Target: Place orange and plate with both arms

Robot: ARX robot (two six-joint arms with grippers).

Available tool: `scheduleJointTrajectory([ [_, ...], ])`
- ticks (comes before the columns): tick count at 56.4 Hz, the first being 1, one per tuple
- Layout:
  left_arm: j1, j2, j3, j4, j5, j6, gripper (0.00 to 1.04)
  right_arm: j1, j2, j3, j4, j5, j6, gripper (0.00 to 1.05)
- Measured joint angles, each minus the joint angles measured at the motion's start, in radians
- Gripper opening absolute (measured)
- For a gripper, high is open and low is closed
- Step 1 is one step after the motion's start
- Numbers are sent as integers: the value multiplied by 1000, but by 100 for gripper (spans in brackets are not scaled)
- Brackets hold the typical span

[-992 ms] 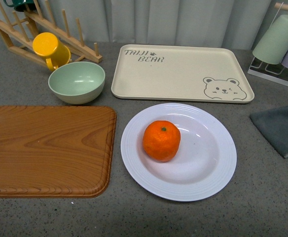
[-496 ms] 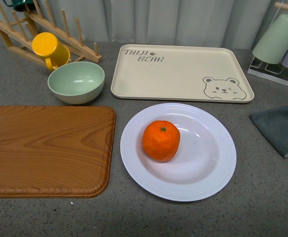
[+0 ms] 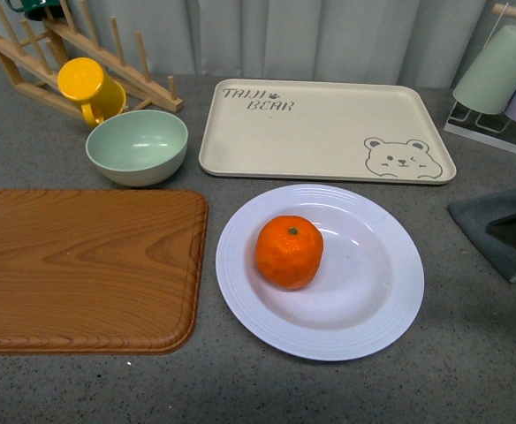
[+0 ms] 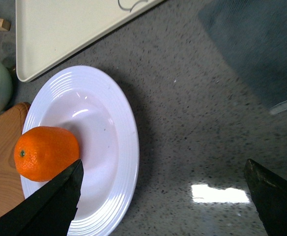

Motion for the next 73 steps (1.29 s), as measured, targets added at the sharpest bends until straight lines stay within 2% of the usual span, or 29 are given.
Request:
scheduleJointTrajectory([
  [13,0,0,0,0,0,0,98,50,229,123,54,-73,162,96],
  [38,0,0,0,0,0,0,98,216,459,294,134,-58,341,95],
  [45,0,0,0,0,0,0,98,221,472,300,128,-28,349,77],
  [56,0,0,0,0,0,0,98,212,494,299,117,-12,350,38],
  [59,0,0,0,0,0,0,98,211,497,299,117,-14,350,31],
  [64,0,0,0,0,0,0,98,208,500,298,127,-34,345,13],
  [73,0,0,0,0,0,0,98,206,494,293,167,-70,370,4],
])
